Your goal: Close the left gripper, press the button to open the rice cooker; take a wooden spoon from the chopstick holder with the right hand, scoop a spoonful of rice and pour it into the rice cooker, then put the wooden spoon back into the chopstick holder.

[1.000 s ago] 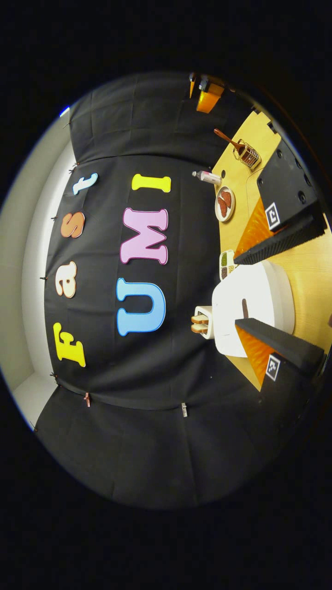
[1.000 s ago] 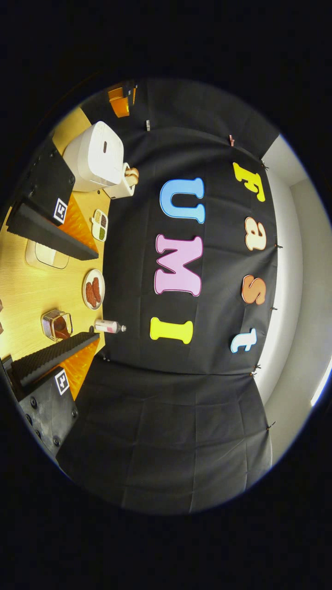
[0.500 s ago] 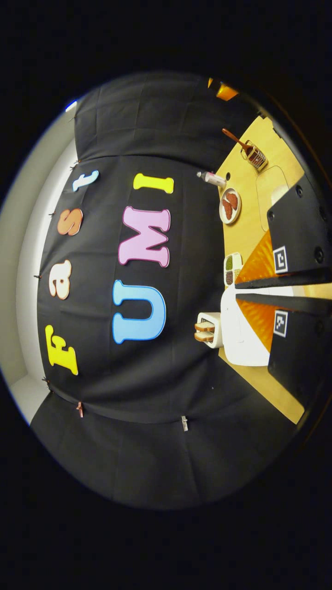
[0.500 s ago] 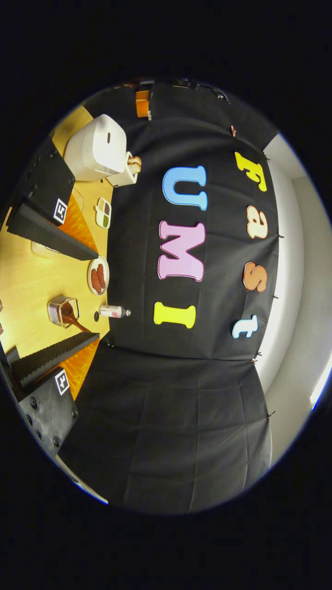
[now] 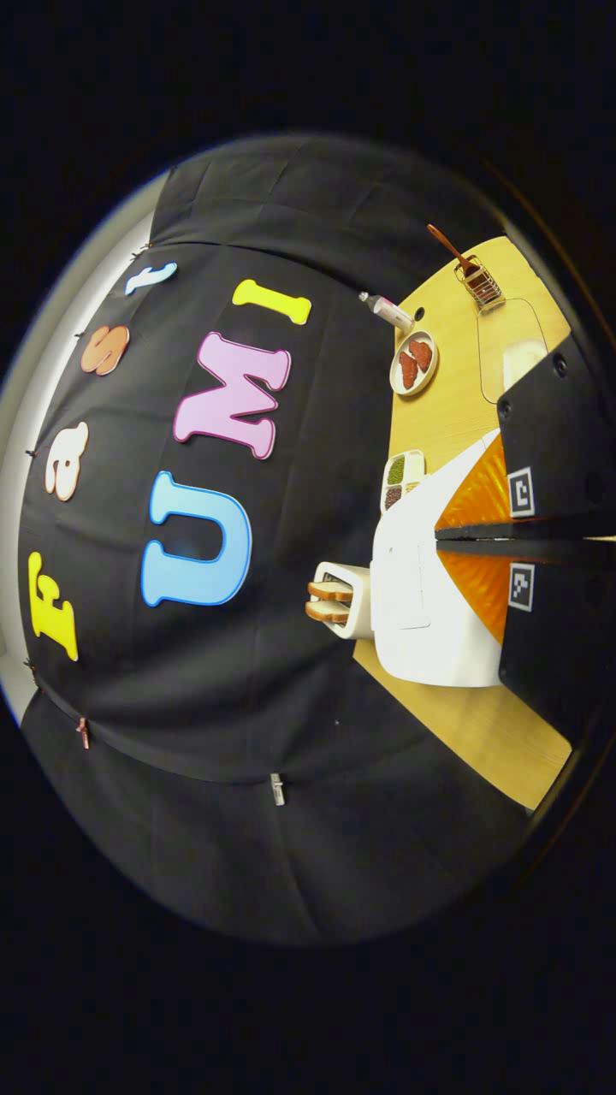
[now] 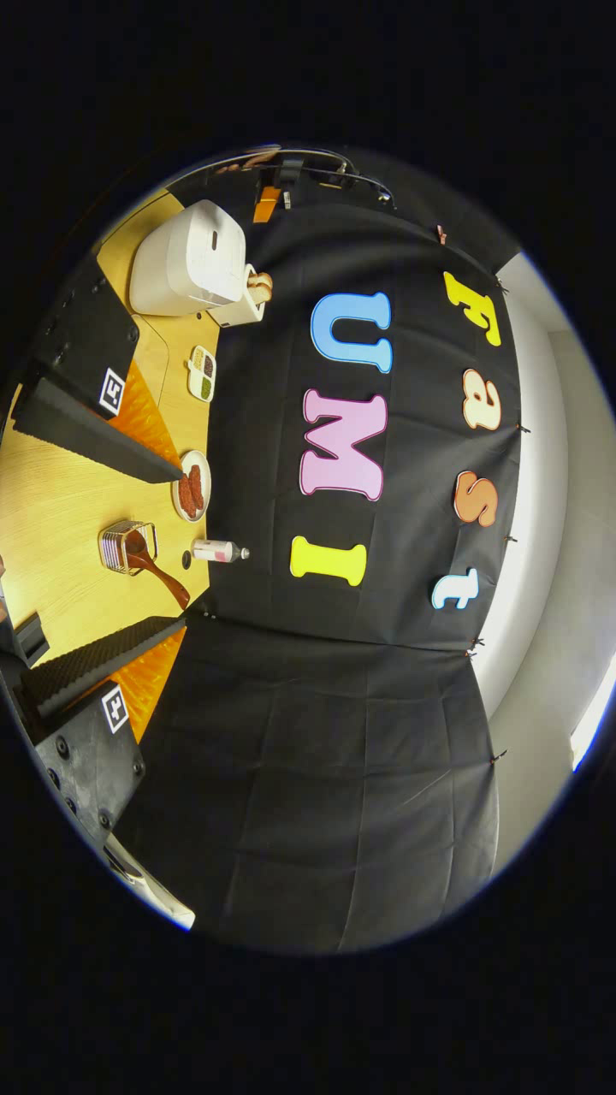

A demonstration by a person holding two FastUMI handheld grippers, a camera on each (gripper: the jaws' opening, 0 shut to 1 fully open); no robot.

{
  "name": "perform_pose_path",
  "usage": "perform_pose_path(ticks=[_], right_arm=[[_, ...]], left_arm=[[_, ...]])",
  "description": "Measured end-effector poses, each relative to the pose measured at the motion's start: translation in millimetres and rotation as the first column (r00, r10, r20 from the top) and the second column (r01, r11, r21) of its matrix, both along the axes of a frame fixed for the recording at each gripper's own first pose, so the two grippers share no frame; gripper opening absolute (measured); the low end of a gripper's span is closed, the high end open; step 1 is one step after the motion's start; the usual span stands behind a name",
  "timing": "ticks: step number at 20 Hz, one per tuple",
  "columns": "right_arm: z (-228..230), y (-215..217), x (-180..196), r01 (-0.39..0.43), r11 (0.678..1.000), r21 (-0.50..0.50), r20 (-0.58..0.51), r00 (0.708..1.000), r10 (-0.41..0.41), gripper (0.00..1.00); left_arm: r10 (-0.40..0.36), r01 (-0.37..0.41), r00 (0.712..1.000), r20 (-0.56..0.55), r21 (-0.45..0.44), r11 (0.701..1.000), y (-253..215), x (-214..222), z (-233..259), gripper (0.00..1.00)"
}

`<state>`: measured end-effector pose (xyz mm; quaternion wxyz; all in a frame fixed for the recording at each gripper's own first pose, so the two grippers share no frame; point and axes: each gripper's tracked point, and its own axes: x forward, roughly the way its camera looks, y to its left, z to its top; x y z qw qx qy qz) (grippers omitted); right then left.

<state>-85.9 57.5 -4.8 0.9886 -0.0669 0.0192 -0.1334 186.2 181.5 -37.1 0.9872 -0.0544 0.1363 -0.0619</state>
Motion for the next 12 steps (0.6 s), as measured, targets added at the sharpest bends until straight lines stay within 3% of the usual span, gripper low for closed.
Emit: perform_pose_path(ticks=[5,12], right_arm=[[-8.0,-15.7,-6.6,0.034,0.999,0.028,-0.018,0.999,-0.033,0.98],[-24.6,-25.5,-13.8,0.074,0.996,0.040,-0.056,0.996,-0.071,0.98]], left_arm=[[-0.019,0.020,0.990,-0.139,0.000,1.000,-5.6,25.0,-43.5,0.05],[-0.005,0.009,0.980,-0.200,0.018,1.000,-4.9,33.5,-69.9,0.06]])
